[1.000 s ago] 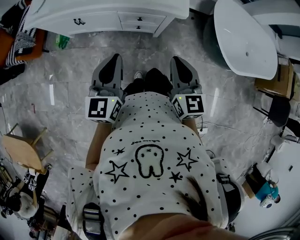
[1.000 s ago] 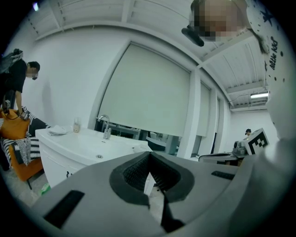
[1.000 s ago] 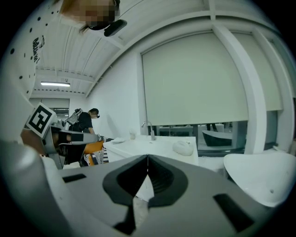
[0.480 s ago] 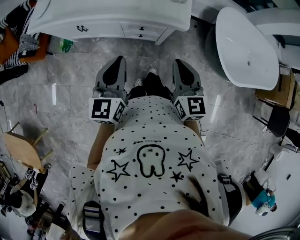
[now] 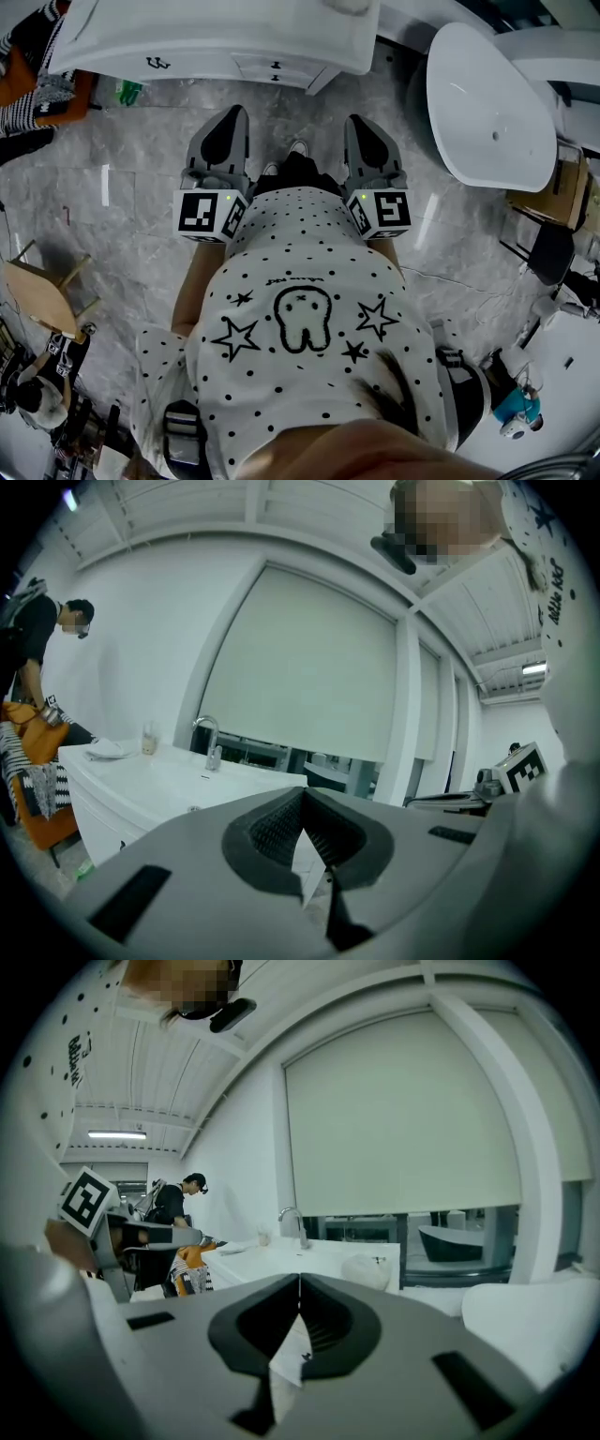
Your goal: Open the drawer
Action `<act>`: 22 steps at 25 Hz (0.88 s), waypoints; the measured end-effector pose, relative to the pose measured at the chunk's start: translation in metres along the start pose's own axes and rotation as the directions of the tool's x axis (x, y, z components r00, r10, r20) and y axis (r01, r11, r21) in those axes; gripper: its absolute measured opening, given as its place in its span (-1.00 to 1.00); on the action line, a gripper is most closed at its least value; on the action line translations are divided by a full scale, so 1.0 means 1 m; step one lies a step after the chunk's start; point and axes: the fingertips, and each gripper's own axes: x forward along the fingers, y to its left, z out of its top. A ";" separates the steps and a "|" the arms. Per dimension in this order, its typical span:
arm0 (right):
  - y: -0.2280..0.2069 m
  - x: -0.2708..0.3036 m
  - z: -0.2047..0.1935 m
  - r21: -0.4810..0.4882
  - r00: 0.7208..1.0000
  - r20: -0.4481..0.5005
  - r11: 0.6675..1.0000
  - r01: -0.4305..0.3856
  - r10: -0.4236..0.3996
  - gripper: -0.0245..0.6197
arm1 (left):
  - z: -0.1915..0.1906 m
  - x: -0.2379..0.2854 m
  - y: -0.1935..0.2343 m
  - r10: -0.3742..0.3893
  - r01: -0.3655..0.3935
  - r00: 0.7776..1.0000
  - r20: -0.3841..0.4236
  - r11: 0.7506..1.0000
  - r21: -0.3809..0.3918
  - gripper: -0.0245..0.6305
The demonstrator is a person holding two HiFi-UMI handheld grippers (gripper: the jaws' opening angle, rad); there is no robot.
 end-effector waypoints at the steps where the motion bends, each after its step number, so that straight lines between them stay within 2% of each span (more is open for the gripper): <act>1: 0.019 -0.013 -0.004 -0.007 1.000 0.004 1.000 -0.006 0.006 -0.88 | -0.003 -0.024 0.003 0.008 -0.008 1.000 0.008 1.000 0.000 -0.92; 4: 0.067 -0.046 -0.020 -0.027 1.000 0.010 0.999 -0.020 0.020 -0.88 | -0.013 -0.089 0.012 0.037 -0.037 0.999 0.036 0.999 -0.002 -0.92; 6: 0.073 -0.053 -0.025 -0.037 1.000 0.012 0.999 -0.023 0.024 -0.88 | -0.016 -0.101 0.015 0.056 -0.056 0.997 0.052 0.998 -0.001 -0.92; 13: 0.060 -0.052 -0.023 -0.028 1.000 0.004 0.999 -0.019 0.019 -0.88 | -0.010 -0.096 0.023 0.101 -0.100 0.992 0.074 0.995 -0.014 -0.92; 22: 0.057 -0.054 -0.021 -0.017 1.000 0.004 1.000 -0.002 0.002 -0.88 | -0.009 -0.092 0.021 0.079 -0.079 0.995 0.062 0.997 -0.002 -0.92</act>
